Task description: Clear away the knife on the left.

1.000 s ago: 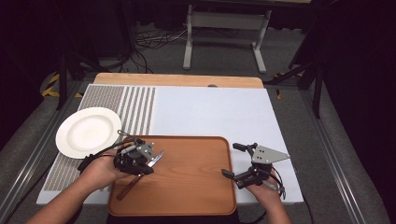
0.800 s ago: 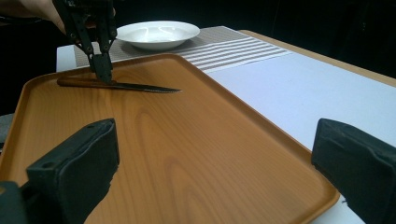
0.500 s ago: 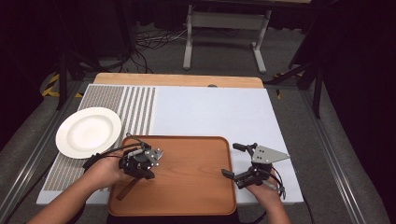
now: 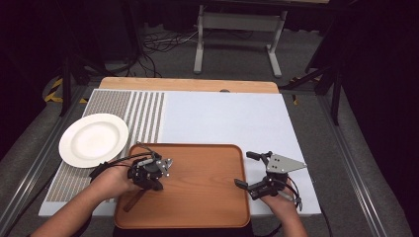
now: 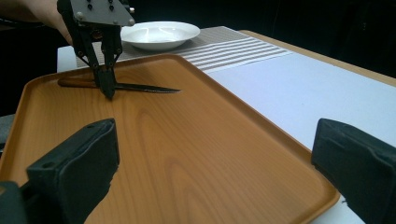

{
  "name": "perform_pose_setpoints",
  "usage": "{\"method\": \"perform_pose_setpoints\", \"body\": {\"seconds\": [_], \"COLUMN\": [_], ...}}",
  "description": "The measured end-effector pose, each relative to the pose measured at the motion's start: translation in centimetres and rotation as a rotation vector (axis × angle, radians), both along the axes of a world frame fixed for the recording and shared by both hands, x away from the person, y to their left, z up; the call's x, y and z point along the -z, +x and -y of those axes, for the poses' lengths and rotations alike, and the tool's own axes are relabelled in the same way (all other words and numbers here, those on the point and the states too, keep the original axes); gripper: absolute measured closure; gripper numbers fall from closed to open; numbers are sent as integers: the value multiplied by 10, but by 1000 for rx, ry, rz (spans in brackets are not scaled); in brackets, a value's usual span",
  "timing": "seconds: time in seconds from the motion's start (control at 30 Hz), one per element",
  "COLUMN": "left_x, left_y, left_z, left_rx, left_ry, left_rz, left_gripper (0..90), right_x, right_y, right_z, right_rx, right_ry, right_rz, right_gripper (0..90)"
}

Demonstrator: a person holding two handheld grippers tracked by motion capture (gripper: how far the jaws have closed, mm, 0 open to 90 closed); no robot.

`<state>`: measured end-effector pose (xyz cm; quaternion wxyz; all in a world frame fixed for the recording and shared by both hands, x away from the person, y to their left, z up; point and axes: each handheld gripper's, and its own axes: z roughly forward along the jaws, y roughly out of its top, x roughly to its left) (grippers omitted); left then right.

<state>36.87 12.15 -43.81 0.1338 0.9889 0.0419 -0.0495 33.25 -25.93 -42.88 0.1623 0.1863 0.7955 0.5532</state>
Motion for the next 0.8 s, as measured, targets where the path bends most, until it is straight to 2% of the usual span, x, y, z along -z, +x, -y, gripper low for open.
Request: {"method": "perform_pose_setpoints", "body": {"seconds": [0.4, 0.8], "left_x": [-1, 0], "left_y": [3, 9], "left_z": [-5, -17], "left_rx": [-20, -73], "left_ry": [20, 17], "left_rz": [18, 17], "left_gripper": [900, 900], "right_x": [0, 1], "right_y": [0, 0], "right_z": [0, -1], "right_rx": [-1, -2], "right_ry": [-2, -5], "right_rz": [-2, -2], "right_gripper": [18, 19]}}
